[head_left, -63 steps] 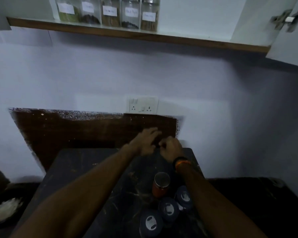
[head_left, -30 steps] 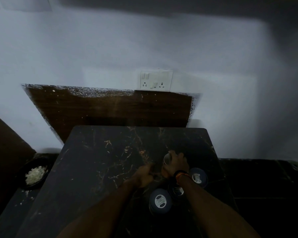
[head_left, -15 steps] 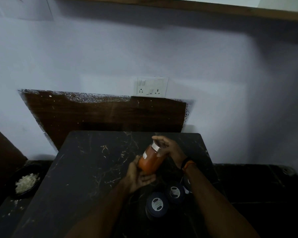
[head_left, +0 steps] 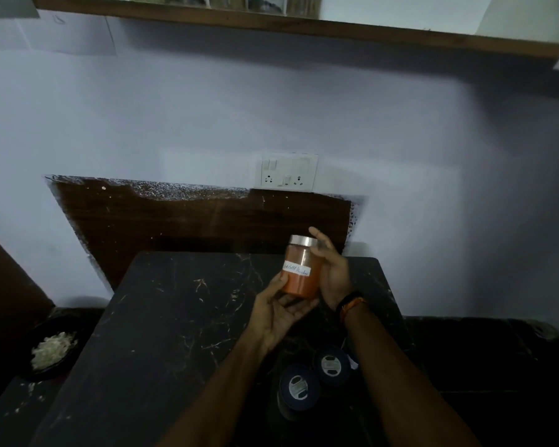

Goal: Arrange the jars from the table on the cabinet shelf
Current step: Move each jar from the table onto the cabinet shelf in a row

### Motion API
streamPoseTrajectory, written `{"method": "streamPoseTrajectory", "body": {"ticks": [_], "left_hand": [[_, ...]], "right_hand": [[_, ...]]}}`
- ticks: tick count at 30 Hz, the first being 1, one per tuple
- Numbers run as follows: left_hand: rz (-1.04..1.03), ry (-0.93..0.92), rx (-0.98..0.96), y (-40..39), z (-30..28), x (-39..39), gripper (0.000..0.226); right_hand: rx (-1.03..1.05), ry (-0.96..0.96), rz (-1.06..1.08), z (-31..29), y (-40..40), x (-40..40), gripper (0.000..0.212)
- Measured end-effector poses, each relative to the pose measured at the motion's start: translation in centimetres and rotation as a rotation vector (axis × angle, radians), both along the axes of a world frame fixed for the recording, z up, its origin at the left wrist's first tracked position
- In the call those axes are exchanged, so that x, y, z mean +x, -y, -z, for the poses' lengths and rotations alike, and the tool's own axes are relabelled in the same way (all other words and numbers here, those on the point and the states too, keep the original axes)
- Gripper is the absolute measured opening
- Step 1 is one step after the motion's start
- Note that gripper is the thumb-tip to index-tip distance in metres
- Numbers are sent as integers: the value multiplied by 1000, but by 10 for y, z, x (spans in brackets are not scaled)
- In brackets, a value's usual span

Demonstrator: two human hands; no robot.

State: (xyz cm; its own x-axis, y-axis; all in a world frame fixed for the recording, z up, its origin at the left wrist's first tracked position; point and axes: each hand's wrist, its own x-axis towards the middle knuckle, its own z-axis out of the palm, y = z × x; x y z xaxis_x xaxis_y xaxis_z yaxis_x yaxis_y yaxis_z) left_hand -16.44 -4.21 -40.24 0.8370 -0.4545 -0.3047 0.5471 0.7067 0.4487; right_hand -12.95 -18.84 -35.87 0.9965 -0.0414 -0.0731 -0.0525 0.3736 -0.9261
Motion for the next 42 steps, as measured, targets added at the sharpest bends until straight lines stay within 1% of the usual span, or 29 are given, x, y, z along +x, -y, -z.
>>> {"method": "streamPoseTrajectory", "body": {"ticks": [5,9,12,16,19,22,30,33,36,42], "left_hand": [[8,164,15,5,-26,9,59],[8,246,-33,4,-48,17,68],[5,322,-34,4,-69,25,73],[5,413,-52,5,-105,37,71],[-11,498,-31,6,-137,48,76],[-29,536,-30,8,-170,60,73],[-62,618,-52,11,-240,95,62],[-67,653,-68,12,-265,106,62],[-66,717,-58,13,-289,115,64],[-61,813,-78,20,-323,128,59]], "right_hand": [[116,28,23,-27,-1,9,66],[151,105,8,-52,3,16,62],[145,175,-1,-76,5,20,60],[99,265,-3,-115,5,27,59],[69,334,-14,-150,4,34,54],[-32,400,-2,-187,3,40,53],[-255,511,16,-268,5,59,69],[-321,564,28,-294,8,64,79],[-386,612,59,-318,12,72,63],[-412,628,95,-351,19,82,59]]}}
